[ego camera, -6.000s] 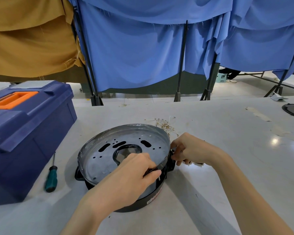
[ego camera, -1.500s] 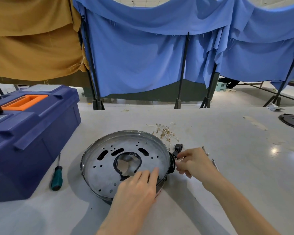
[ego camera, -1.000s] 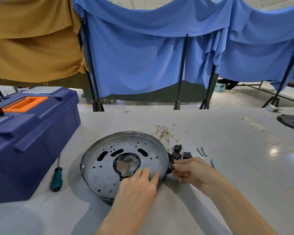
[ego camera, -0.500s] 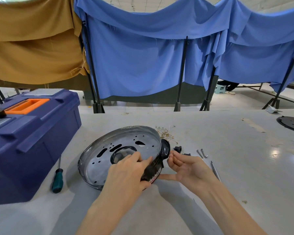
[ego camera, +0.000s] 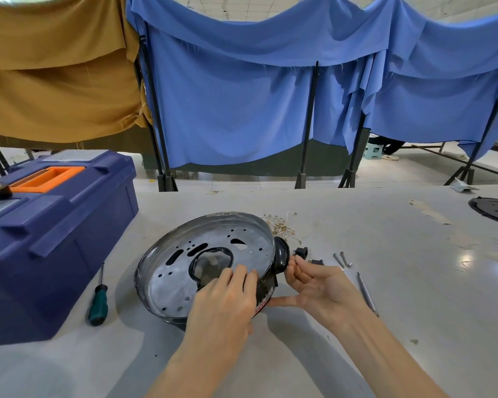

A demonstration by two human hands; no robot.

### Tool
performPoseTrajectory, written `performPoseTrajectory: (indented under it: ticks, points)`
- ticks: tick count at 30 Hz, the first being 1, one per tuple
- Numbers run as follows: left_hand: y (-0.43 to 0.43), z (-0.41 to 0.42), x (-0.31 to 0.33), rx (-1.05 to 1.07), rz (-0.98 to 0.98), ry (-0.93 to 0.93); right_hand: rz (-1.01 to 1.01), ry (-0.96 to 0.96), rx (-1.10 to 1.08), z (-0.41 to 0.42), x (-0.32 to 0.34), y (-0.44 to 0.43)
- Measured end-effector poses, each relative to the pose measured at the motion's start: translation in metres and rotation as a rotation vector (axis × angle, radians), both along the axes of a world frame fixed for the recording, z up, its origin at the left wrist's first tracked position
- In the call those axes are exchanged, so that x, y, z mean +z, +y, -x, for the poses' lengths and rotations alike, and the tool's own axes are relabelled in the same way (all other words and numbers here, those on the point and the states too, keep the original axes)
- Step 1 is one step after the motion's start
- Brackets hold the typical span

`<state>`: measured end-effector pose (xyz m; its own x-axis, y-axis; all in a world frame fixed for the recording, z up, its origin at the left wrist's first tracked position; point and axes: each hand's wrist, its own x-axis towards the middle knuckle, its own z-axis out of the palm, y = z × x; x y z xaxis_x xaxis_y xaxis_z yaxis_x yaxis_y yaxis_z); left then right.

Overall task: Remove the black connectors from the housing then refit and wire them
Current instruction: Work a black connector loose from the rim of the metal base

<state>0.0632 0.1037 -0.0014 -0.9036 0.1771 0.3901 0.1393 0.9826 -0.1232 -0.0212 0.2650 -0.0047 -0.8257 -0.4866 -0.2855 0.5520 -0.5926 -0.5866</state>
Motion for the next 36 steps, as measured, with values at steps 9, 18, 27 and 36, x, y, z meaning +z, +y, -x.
performPoseTrajectory:
  ticks: [9, 18, 27, 36]
  points:
    - [-0.002, 0.004, 0.003, -0.001, -0.029, 0.061, 0.027, 0.017, 0.004, 0.001, 0.002, 0.000]
    - [-0.020, 0.028, 0.054, 0.098, -0.136, -0.118, 0.067, 0.096, -0.011, 0.005, 0.002, -0.003]
    - [-0.052, 0.040, 0.125, 0.046, -0.575, -0.285, -0.172, 0.330, -0.096, -0.001, 0.017, -0.015]
    - [-0.070, 0.050, 0.140, 0.041, -0.766, -0.365, -0.201, 0.563, -0.153, -0.013, 0.045, -0.036]
